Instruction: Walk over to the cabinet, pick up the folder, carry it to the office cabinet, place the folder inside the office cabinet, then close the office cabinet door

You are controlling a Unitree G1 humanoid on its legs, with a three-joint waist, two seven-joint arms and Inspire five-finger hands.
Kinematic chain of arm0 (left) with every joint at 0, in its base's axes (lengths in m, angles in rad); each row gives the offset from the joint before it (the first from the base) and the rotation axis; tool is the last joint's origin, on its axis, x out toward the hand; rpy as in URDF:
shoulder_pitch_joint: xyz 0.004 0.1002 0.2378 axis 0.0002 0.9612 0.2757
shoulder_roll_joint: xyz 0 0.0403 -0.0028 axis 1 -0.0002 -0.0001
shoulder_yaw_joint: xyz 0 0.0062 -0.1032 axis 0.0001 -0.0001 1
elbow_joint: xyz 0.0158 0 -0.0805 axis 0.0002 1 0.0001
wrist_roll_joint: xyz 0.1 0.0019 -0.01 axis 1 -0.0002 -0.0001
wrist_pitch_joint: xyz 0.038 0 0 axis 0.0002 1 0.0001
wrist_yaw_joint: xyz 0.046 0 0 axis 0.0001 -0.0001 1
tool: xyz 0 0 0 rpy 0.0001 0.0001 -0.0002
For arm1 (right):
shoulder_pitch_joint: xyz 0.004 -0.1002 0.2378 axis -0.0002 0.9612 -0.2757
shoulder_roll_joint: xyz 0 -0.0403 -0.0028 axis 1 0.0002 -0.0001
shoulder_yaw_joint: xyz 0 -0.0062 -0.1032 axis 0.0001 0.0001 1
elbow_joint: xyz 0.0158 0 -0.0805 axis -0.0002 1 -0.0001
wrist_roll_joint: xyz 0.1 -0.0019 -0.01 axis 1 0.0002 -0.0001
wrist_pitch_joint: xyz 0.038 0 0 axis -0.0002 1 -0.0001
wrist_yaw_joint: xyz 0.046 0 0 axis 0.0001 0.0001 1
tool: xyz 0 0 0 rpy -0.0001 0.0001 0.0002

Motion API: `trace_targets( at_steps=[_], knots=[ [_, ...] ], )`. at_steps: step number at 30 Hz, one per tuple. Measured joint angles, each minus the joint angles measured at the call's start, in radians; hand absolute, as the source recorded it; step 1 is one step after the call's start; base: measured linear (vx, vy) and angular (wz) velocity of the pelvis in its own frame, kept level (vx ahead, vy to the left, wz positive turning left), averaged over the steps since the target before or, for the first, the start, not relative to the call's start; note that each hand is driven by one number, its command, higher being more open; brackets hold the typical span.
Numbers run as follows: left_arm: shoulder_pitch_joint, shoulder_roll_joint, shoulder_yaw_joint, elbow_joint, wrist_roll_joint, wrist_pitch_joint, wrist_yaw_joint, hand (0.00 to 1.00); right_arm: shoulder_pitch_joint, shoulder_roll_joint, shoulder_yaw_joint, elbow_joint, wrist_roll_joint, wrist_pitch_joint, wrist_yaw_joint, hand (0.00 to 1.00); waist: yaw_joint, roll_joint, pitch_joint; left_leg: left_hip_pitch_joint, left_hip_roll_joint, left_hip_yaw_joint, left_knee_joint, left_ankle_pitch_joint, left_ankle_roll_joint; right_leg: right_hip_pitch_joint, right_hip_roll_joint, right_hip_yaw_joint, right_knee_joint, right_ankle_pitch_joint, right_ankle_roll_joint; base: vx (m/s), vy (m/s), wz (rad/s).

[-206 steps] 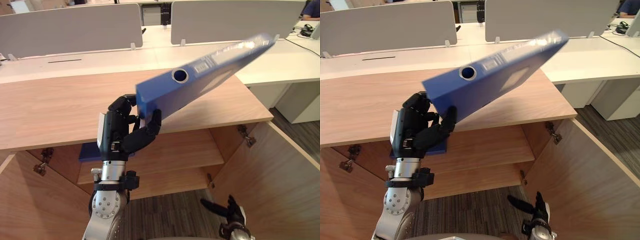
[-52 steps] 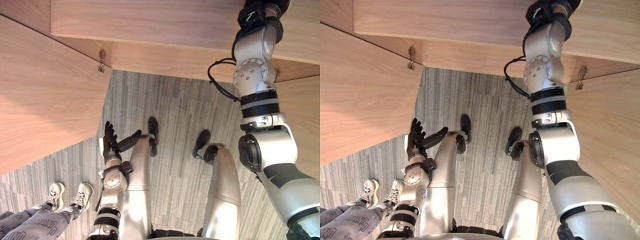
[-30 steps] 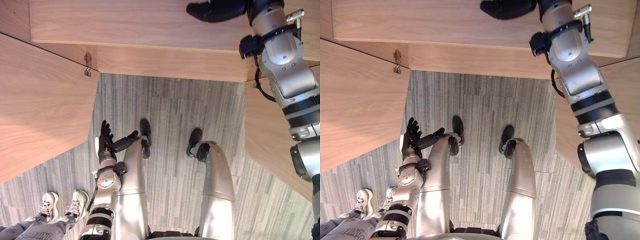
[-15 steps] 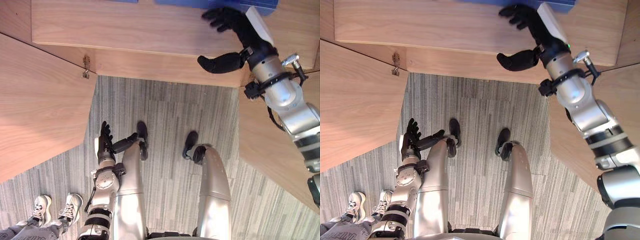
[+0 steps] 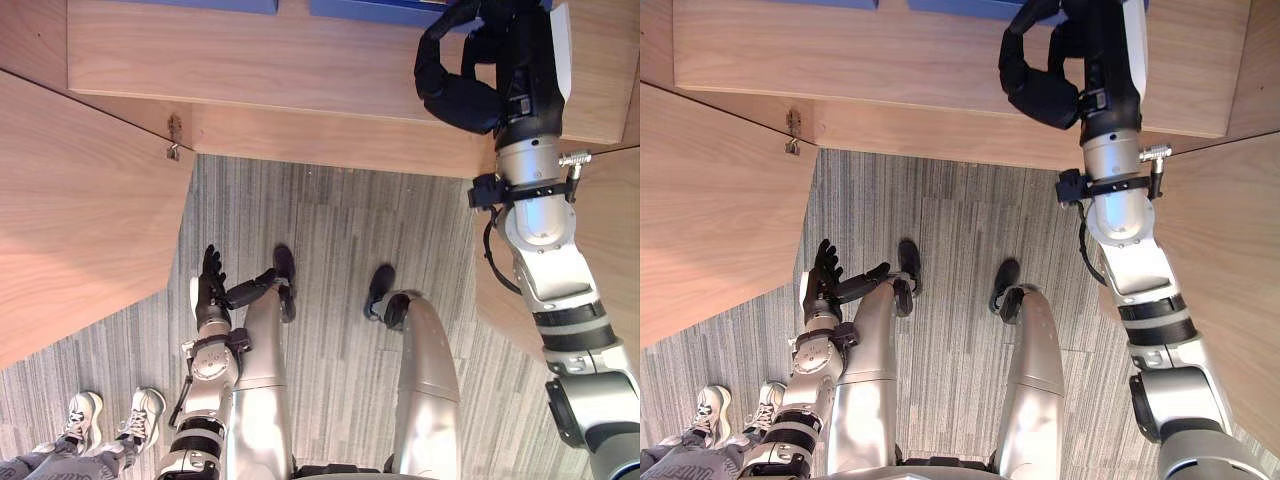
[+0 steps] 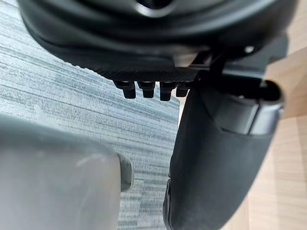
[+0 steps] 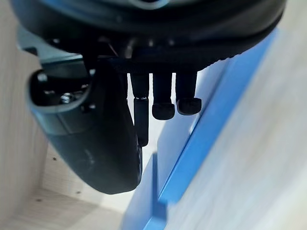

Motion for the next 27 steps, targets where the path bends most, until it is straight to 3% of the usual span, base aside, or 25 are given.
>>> trace_targets(
  at_steps=[2, 5, 7, 9, 11, 27],
  knots=[
    [-0.001, -0.008, 0.000, -0.001, 0.000, -0.002, 0.014, 1.00, -0.060, 0.003, 0.000, 0.037, -0.084, 0.039, -0.038, 0.00, 0.010, 0.000, 0.000, 0.000, 0.000, 0.004, -0.008, 0.000, 0.000, 0.000, 0.000, 0.000, -0.008, 0.000, 0.000, 0.00, -0.019, 0.00],
    [-0.001, -0.008, 0.001, 0.000, 0.000, -0.003, 0.018, 1.00, -0.082, 0.012, 0.006, 0.069, -0.105, 0.041, -0.046, 0.00, 0.010, 0.000, 0.000, 0.000, 0.000, 0.004, -0.010, 0.000, 0.000, 0.000, 0.000, 0.000, -0.008, 0.000, 0.000, 0.00, 0.000, 0.00],
    [-0.001, -0.004, 0.000, 0.003, 0.000, -0.004, 0.020, 1.00, -0.153, 0.020, 0.045, 0.193, -0.134, 0.038, -0.070, 0.00, 0.006, 0.000, 0.000, -0.001, 0.000, 0.004, -0.010, 0.000, 0.000, -0.002, -0.001, 0.000, -0.008, 0.000, 0.001, -0.02, -0.002, 0.00],
    [-0.001, -0.012, 0.000, -0.006, -0.003, -0.018, 0.030, 1.00, -0.248, 0.024, 0.079, 0.371, -0.262, 0.119, -0.089, 0.00, 0.018, 0.000, 0.000, -0.018, 0.000, 0.001, -0.010, 0.001, 0.001, -0.016, -0.002, -0.004, -0.008, -0.003, 0.005, -0.05, -0.008, 0.03],
    [-0.001, -0.016, 0.001, -0.015, -0.011, -0.025, 0.039, 1.00, -0.265, 0.031, 0.078, 0.374, -0.305, 0.124, -0.134, 0.00, 0.022, 0.000, 0.000, -0.031, -0.002, -0.001, -0.007, 0.003, 0.002, -0.026, -0.004, -0.007, -0.003, 0.000, 0.000, -0.01, -0.002, 0.05],
    [-0.001, -0.015, -0.002, -0.017, -0.013, -0.026, 0.043, 1.00, -0.294, 0.091, 0.100, 0.425, -0.414, 0.155, -0.207, 0.00, 0.015, 0.001, 0.000, -0.037, -0.015, -0.010, 0.003, 0.002, 0.001, -0.027, -0.020, -0.015, 0.013, -0.008, 0.002, -0.01, 0.000, 0.03]
  ],
)
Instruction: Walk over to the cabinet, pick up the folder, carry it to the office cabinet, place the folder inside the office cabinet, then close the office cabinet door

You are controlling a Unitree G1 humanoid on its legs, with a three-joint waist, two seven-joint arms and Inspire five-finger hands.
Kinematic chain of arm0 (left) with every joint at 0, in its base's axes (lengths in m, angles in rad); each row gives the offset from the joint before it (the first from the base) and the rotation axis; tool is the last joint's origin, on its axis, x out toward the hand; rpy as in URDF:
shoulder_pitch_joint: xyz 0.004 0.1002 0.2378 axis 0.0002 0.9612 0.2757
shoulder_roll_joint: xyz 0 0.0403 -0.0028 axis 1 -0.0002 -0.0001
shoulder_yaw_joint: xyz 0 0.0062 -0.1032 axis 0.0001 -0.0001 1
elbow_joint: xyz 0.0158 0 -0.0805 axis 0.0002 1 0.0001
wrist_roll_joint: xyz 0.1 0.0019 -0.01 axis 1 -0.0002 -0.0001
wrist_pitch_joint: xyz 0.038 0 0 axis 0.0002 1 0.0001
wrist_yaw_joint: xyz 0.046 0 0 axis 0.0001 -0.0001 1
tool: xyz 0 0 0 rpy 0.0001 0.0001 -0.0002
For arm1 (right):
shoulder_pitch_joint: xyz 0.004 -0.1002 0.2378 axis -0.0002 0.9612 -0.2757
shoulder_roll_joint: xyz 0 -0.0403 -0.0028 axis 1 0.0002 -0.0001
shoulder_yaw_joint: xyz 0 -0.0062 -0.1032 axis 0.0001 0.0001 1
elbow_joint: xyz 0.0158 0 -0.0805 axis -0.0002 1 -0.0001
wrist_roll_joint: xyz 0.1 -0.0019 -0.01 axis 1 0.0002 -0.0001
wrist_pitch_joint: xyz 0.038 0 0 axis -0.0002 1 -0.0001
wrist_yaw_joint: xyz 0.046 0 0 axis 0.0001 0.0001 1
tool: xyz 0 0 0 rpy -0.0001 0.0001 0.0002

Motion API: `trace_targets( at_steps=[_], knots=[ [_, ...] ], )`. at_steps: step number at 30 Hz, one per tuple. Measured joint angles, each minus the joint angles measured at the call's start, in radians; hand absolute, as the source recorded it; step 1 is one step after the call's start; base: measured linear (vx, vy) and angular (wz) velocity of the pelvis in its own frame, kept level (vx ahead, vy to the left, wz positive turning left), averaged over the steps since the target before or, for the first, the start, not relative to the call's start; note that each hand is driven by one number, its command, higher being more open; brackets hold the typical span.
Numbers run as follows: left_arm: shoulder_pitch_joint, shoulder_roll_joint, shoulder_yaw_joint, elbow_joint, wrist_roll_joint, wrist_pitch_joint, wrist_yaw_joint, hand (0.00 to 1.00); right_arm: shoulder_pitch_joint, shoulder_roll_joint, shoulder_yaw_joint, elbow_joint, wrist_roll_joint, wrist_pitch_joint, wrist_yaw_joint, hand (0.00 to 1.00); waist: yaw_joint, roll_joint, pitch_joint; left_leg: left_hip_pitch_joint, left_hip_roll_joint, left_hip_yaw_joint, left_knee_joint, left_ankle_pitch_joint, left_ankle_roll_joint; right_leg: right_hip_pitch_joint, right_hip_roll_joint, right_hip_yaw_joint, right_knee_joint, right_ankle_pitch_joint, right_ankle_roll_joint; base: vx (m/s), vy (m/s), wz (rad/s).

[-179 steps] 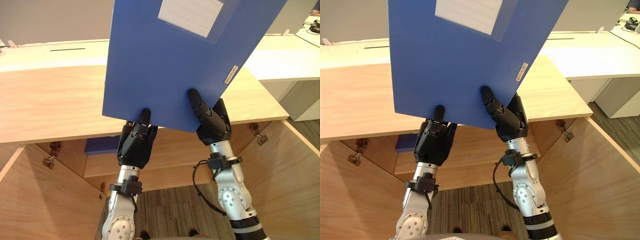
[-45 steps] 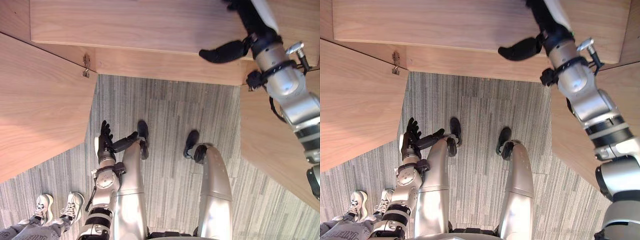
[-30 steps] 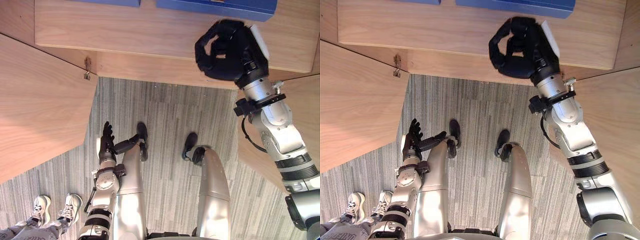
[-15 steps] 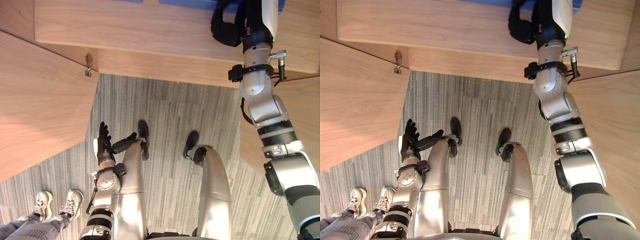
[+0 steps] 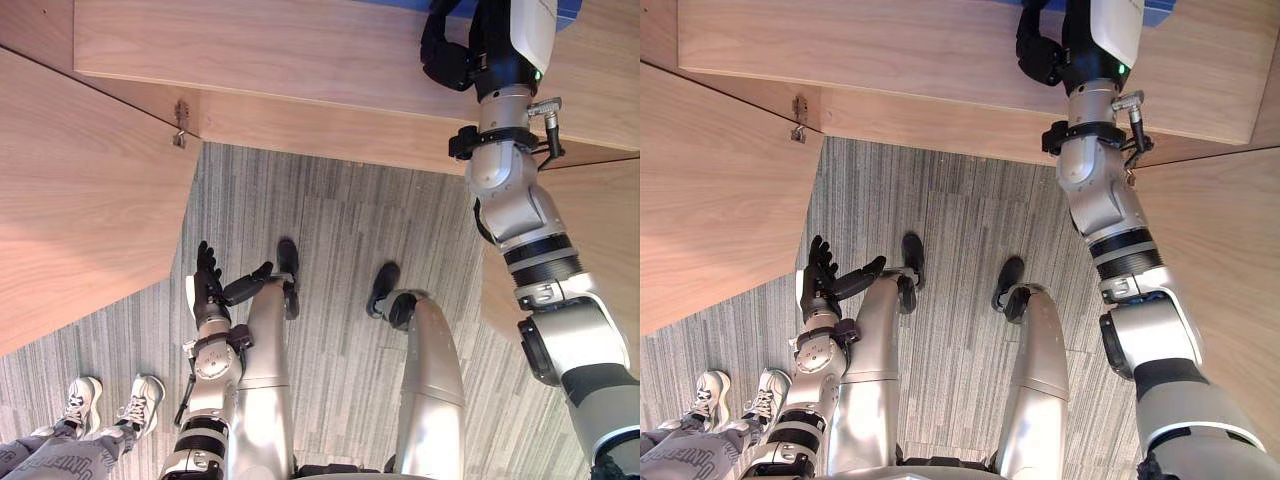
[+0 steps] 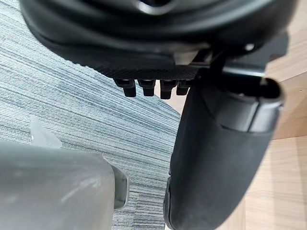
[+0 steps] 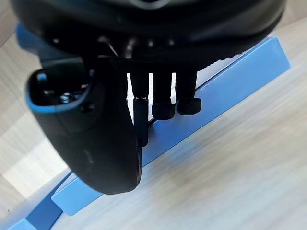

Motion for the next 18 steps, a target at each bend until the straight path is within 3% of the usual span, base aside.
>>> trace_targets(
  at_steps=[13, 15, 18],
  knots=[
    [0.000, -0.003, -0.002, -0.026, 0.000, 0.005, 0.029, 1.00, -0.084, 0.059, -0.001, 0.034, 0.046, 0.077, -0.053, 0.00, -0.003, 0.001, 0.000, -0.020, -0.008, -0.010, -0.017, 0.031, -0.013, -0.028, -0.009, -0.012, 0.021, 0.000, -0.003, -0.03, -0.011, 0.04],
    [0.000, -0.004, -0.002, -0.026, 0.001, 0.008, 0.030, 1.00, -0.069, 0.063, -0.021, -0.025, 0.070, 0.097, -0.053, 0.00, -0.004, 0.001, 0.000, -0.018, -0.007, -0.012, -0.015, 0.034, -0.013, -0.025, -0.009, -0.014, 0.022, 0.000, -0.004, -0.02, -0.002, 0.01],
    [-0.001, -0.003, -0.001, -0.010, 0.009, 0.029, 0.035, 1.00, 0.056, 0.088, -0.081, -0.269, 0.081, 0.103, -0.059, 0.00, -0.011, 0.000, 0.000, 0.015, -0.006, -0.026, -0.002, 0.033, -0.006, 0.025, -0.007, -0.027, 0.018, 0.001, -0.013, 0.02, 0.008, 0.03]
  ],
)
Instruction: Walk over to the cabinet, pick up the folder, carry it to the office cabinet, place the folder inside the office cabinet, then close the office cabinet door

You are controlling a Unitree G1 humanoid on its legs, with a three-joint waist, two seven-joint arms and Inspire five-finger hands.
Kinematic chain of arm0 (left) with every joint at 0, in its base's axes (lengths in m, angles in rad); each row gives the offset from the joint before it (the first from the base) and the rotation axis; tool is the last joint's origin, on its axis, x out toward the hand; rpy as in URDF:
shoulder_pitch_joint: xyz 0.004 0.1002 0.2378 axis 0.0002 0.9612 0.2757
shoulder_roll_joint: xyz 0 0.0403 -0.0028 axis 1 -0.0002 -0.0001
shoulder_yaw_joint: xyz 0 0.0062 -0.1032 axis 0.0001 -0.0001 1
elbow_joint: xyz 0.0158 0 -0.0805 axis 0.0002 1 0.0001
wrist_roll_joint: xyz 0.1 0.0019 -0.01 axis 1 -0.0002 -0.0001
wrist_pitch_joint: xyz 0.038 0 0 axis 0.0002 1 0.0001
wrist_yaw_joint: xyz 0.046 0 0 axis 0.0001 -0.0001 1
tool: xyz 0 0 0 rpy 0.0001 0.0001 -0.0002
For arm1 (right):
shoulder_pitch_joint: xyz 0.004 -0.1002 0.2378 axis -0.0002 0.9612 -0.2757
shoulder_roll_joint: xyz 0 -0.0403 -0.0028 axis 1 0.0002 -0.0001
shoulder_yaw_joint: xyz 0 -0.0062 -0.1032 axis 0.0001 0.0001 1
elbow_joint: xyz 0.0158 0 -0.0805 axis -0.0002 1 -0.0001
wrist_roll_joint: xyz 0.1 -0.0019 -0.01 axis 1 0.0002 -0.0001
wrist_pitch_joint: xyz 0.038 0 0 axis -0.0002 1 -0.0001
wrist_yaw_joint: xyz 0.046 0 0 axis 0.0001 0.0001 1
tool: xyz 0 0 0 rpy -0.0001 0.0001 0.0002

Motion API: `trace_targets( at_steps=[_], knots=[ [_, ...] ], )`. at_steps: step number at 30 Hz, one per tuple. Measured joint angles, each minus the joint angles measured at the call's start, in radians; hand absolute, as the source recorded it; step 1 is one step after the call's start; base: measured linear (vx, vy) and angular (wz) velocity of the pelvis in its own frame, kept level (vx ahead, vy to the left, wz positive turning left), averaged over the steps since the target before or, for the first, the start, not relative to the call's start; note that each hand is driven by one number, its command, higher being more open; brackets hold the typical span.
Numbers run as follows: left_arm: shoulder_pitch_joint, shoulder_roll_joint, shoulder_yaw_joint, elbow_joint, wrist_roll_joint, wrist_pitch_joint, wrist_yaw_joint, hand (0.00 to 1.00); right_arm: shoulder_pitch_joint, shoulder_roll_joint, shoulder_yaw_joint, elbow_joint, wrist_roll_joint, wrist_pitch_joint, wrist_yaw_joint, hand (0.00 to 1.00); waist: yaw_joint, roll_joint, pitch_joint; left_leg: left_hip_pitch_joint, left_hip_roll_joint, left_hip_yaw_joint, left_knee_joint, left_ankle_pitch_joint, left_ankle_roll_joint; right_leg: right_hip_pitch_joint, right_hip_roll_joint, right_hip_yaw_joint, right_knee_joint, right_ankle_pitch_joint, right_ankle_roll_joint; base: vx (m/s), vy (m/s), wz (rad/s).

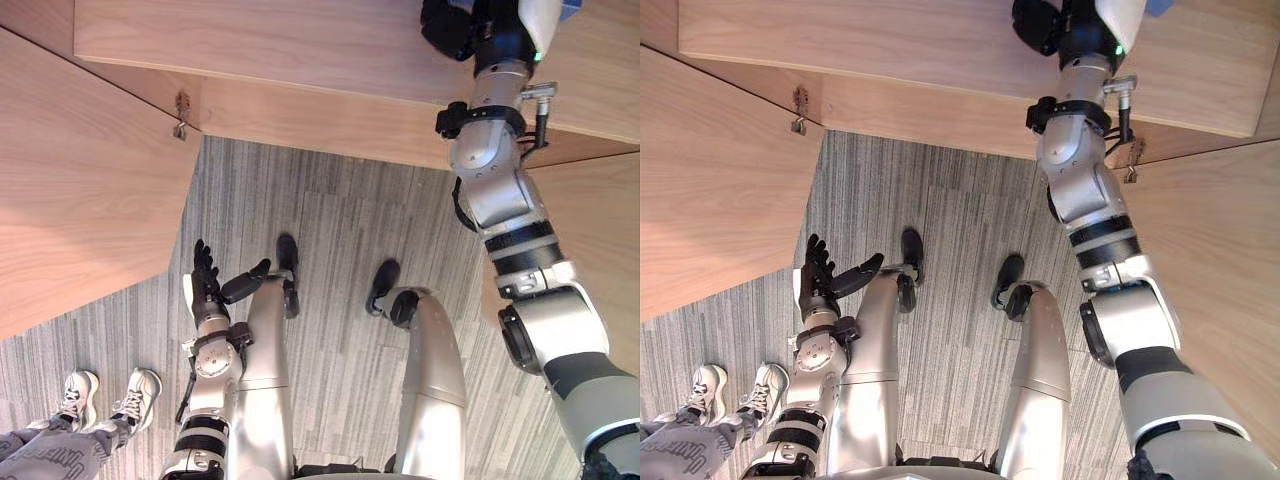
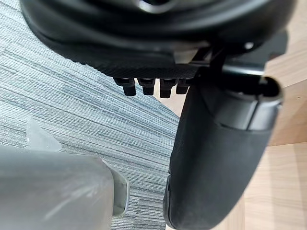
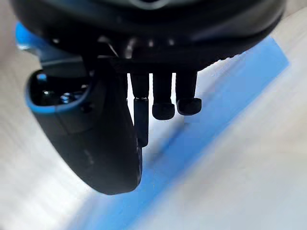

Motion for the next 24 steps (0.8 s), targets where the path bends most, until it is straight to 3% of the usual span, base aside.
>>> trace_targets(
  at_steps=[4, 5, 7, 9, 12, 13, 20, 24],
  knots=[
    [0.025, -0.003, -0.002, 0.089, 0.042, 0.043, -0.001, 1.00, 0.343, 0.080, 0.001, -0.302, -0.001, -0.051, 0.012, 0.00, -0.007, -0.003, -0.001, 0.193, 0.011, 0.014, -0.034, -0.052, -0.001, 0.213, 0.012, -0.012, -0.081, -0.015, 0.024, 0.03, 0.019, -0.07],
    [0.057, -0.004, -0.001, 0.094, 0.043, 0.048, -0.001, 1.00, 0.457, 0.107, 0.018, -0.357, -0.001, -0.080, 0.024, 0.00, -0.015, -0.015, -0.009, 0.260, 0.015, 0.027, -0.059, -0.065, 0.006, 0.277, 0.016, -0.013, -0.120, -0.014, 0.028, 0.05, 0.028, -0.16],
    [0.098, -0.003, 0.003, 0.103, 0.044, 0.052, -0.001, 1.00, 0.587, 0.141, 0.048, -0.384, -0.001, -0.121, 0.056, 0.00, -0.016, -0.035, -0.037, 0.331, 0.027, 0.051, -0.104, -0.070, 0.007, 0.345, 0.022, -0.017, -0.185, -0.005, 0.033, 0.09, 0.042, -0.36],
    [0.139, -0.003, 0.000, 0.119, 0.062, 0.065, -0.004, 1.00, 0.750, 0.187, 0.085, -0.377, 0.003, -0.151, 0.113, 0.00, -0.016, -0.054, -0.063, 0.444, 0.040, 0.080, -0.183, -0.059, -0.001, 0.456, 0.034, -0.029, -0.301, 0.051, 0.048, 0.14, 0.056, -0.40],
    [0.156, 0.001, -0.016, 0.211, 0.063, 0.067, -0.022, 1.00, 0.911, 0.248, 0.100, -0.215, 0.015, -0.184, 0.199, 0.00, -0.029, -0.070, -0.128, 0.596, 0.036, 0.120, -0.325, -0.027, 0.010, 0.604, 0.065, -0.014, -0.488, 0.129, 0.054, 0.21, 0.057, -0.28],
    [0.162, 0.005, -0.022, 0.243, 0.063, 0.069, -0.027, 1.00, 0.942, 0.256, 0.095, -0.121, 0.016, -0.184, 0.227, 1.00, -0.041, -0.073, -0.153, 0.649, 0.029, 0.135, -0.388, -0.010, 0.012, 0.658, 0.074, -0.009, -0.572, 0.164, 0.059, 0.22, 0.074, -0.25],
    [0.216, 0.018, -0.032, 0.310, 0.083, 0.096, -0.071, 1.00, 1.036, 0.330, -0.185, 0.337, 0.022, -0.166, 0.279, 1.00, -0.081, -0.070, -0.234, 0.930, -0.014, 0.243, -0.629, 0.036, 0.018, 0.915, 0.092, 0.057, -0.888, 0.296, 0.092, 0.16, 0.059, -0.30],
    [0.227, 0.028, 0.003, 0.356, 0.121, 0.099, -0.089, 1.00, 1.055, 0.330, -0.297, 0.491, 0.114, -0.152, 0.280, 1.00, -0.097, -0.055, -0.288, 1.042, -0.032, 0.296, -0.724, 0.056, 0.011, 0.984, 0.093, 0.101, -0.955, 0.324, 0.099, 0.06, 0.032, -0.40]
  ],
)
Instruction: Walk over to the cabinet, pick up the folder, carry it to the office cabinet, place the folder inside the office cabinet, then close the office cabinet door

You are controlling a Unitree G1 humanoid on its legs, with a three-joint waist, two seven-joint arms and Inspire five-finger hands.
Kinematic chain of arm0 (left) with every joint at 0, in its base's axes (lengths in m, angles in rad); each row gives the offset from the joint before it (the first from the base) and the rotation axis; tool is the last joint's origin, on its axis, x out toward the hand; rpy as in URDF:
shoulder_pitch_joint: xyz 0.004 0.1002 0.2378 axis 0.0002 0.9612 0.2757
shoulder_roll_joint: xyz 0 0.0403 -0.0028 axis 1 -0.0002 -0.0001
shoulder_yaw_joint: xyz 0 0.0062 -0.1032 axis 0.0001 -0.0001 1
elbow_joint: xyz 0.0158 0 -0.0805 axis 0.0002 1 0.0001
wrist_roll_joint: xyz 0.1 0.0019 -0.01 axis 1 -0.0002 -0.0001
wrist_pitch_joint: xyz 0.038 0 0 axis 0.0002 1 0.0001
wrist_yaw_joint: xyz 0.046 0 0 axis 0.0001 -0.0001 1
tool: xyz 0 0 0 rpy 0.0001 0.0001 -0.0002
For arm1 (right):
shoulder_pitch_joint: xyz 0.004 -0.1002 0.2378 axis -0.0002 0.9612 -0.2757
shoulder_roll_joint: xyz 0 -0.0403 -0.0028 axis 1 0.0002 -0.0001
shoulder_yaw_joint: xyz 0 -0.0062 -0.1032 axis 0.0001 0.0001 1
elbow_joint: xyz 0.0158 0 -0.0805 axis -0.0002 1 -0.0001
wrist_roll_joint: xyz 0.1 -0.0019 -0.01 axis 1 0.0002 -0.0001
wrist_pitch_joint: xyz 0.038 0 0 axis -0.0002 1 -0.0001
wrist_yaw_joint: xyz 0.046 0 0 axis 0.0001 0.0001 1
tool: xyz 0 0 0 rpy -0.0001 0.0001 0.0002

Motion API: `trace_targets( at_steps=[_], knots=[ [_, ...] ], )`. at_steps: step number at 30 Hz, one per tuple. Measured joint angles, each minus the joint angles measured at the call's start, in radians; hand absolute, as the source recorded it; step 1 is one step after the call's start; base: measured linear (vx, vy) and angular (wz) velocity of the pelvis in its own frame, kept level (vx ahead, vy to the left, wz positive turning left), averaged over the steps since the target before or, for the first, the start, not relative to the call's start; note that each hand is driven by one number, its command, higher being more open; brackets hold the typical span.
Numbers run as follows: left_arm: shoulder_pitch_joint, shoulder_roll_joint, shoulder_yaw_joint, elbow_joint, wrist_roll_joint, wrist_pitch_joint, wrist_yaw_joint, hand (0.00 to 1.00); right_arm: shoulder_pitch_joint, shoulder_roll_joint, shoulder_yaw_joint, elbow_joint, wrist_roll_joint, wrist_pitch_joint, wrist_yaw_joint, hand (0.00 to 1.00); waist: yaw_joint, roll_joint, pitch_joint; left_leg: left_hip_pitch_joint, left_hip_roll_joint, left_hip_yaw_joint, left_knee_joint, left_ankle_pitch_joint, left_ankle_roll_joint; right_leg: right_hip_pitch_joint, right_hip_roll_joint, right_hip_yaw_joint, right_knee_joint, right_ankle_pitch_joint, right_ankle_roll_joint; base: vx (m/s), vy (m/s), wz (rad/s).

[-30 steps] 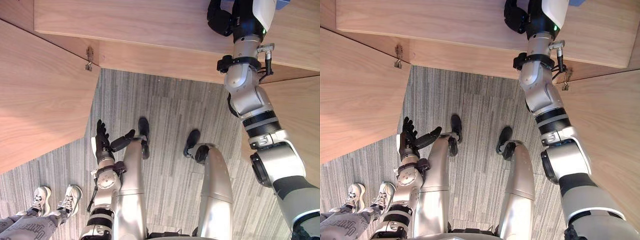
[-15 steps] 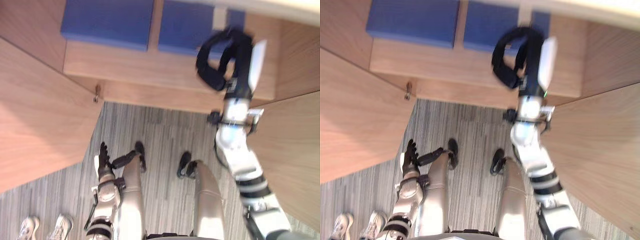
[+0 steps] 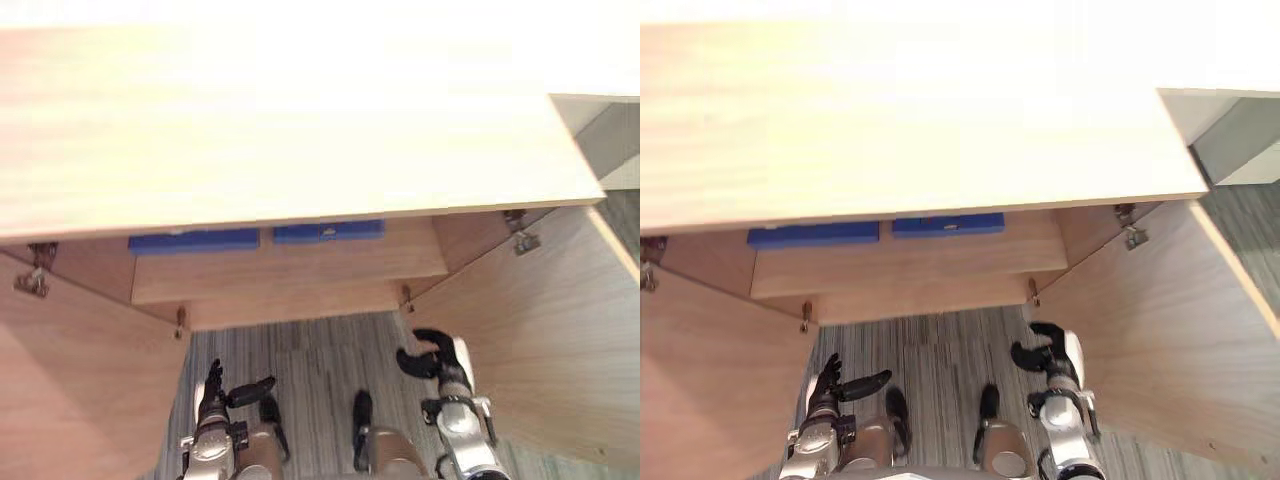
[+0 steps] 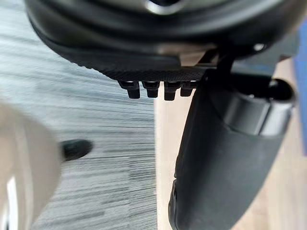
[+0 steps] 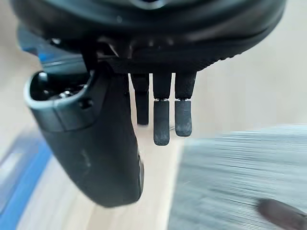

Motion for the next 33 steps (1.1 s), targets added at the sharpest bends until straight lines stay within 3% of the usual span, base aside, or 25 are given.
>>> trace_targets(
  at_steps=[5, 9, 13, 18, 25, 27, 33],
  knots=[
    [0.010, -0.006, 0.023, 0.063, 0.020, 0.012, -0.025, 1.00, 0.014, 0.015, -0.104, 0.141, 0.101, 0.022, 0.005, 1.00, -0.005, 0.009, -0.028, 0.120, -0.020, 0.059, -0.117, 0.042, -0.006, 0.042, 0.008, 0.062, -0.032, 0.020, -0.002, -0.03, 0.013, -0.36],
    [0.038, -0.011, 0.040, 0.076, 0.029, 0.035, -0.041, 1.00, 0.040, 0.037, -0.182, 0.141, 0.200, 0.030, 0.010, 1.00, -0.011, 0.007, -0.035, 0.191, -0.042, 0.110, -0.201, 0.064, -0.015, 0.044, 0.012, 0.122, -0.049, 0.031, -0.002, -0.08, 0.034, -0.48],
    [0.062, -0.016, 0.080, 0.099, 0.028, 0.048, -0.044, 1.00, 0.053, 0.062, -0.365, 0.100, 0.375, 0.027, 0.002, 1.00, -0.028, 0.008, -0.039, 0.238, -0.065, 0.160, -0.245, 0.062, -0.018, 0.040, 0.013, 0.192, -0.059, 0.035, -0.004, -0.03, 0.040, -0.50],
    [0.097, -0.033, 0.123, 0.098, 0.027, 0.049, -0.044, 1.00, 0.133, 0.098, -0.537, -0.125, 0.572, -0.010, -0.049, 1.00, -0.057, 0.014, -0.066, 0.282, -0.073, 0.276, -0.258, 0.027, -0.023, 0.020, 0.031, 0.300, -0.055, 0.040, -0.011, 0.03, 0.017, -0.64],
    [0.089, -0.085, 0.150, 0.083, 0.031, 0.046, -0.067, 1.00, 0.107, 0.100, -0.607, -0.271, 0.689, -0.091, -0.073, 1.00, -0.098, 0.019, -0.084, 0.282, -0.042, 0.395, -0.167, -0.053, -0.034, -0.010, 0.069, 0.414, -0.046, 0.051, 0.003, 0.10, -0.042, -0.58],
    [0.078, -0.089, 0.127, 0.076, 0.040, 0.043, -0.077, 1.00, 0.066, 0.073, -0.602, -0.271, 0.691, -0.093, -0.066, 1.00, -0.109, 0.030, -0.077, 0.277, -0.040, 0.411, -0.154, -0.067, -0.034, -0.019, 0.072, 0.432, -0.047, 0.053, 0.005, 0.08, -0.058, -0.29],
    [0.047, -0.065, 0.031, 0.058, 0.039, 0.019, -0.105, 1.00, -0.113, -0.201, -0.505, -0.167, 0.688, -0.092, 0.031, 1.00, -0.110, 0.124, -0.021, 0.221, -0.047, 0.369, -0.084, -0.117, -0.019, -0.065, 0.059, 0.460, -0.047, 0.058, 0.010, 0.03, -0.033, -0.15]
  ],
)
